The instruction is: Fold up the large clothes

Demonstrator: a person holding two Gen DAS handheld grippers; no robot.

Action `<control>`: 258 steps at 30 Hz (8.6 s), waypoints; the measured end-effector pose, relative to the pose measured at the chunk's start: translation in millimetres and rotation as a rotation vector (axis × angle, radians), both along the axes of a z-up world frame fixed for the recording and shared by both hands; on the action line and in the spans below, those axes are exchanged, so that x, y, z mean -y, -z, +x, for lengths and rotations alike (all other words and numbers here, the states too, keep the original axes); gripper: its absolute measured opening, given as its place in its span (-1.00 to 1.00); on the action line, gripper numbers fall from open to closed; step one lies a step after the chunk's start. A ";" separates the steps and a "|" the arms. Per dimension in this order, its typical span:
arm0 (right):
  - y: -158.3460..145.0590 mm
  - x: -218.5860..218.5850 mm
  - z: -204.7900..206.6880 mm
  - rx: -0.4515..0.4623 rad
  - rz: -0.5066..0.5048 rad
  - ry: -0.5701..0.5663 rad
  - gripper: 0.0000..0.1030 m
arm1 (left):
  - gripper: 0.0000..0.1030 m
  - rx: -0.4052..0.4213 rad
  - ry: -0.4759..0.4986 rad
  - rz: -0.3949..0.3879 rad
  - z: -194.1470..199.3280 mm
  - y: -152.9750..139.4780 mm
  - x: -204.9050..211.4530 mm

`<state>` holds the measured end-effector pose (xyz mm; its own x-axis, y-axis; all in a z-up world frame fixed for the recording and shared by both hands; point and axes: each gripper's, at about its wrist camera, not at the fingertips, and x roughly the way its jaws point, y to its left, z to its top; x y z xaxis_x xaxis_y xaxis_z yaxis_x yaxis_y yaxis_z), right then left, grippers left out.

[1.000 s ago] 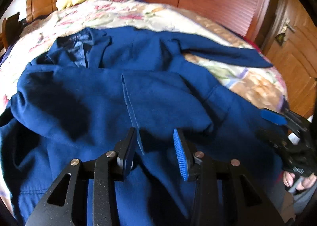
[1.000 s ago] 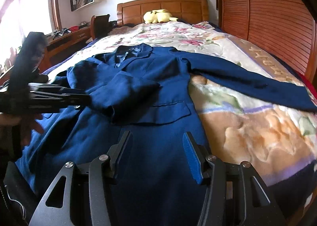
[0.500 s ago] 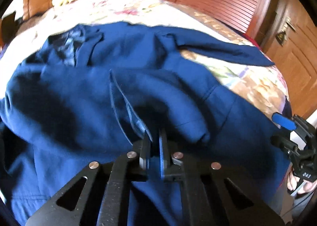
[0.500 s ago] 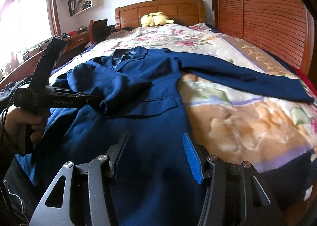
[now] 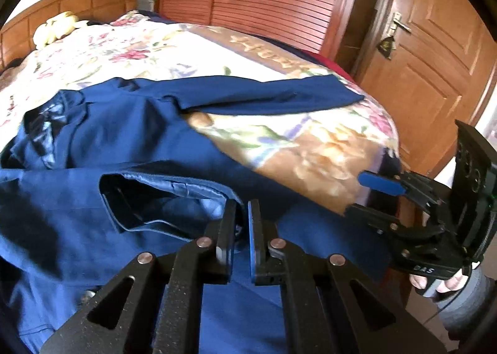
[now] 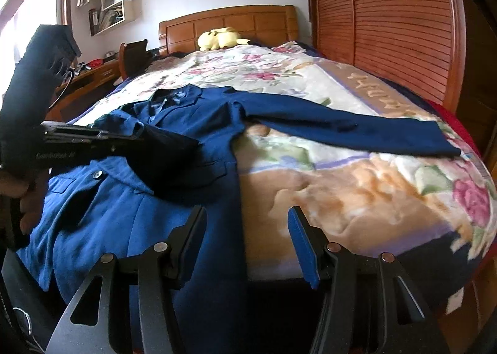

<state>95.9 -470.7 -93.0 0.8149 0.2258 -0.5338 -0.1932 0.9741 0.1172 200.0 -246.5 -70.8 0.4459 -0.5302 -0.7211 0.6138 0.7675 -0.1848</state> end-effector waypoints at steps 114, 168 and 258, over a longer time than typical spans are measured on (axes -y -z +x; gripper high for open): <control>34.3 -485.4 486.1 -0.125 -0.238 -0.557 -0.05 | -1.00 0.050 -0.714 -0.113 86.4 57.4 -404.7; -4.7 -9.6 210.4 -0.162 -0.129 0.102 0.40 | -0.88 0.212 -0.393 0.020 -6.9 -1.8 -197.0; -120.7 -250.1 189.5 -0.019 -0.242 -0.468 0.03 | -0.64 0.184 -0.487 0.071 -25.4 4.9 -270.8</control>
<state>285.4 -220.6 27.7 0.6462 0.4317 -0.6293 -0.6138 0.7841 -0.0923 174.6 24.3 -75.7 0.7510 -0.1831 -0.6344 0.2004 0.9787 -0.0452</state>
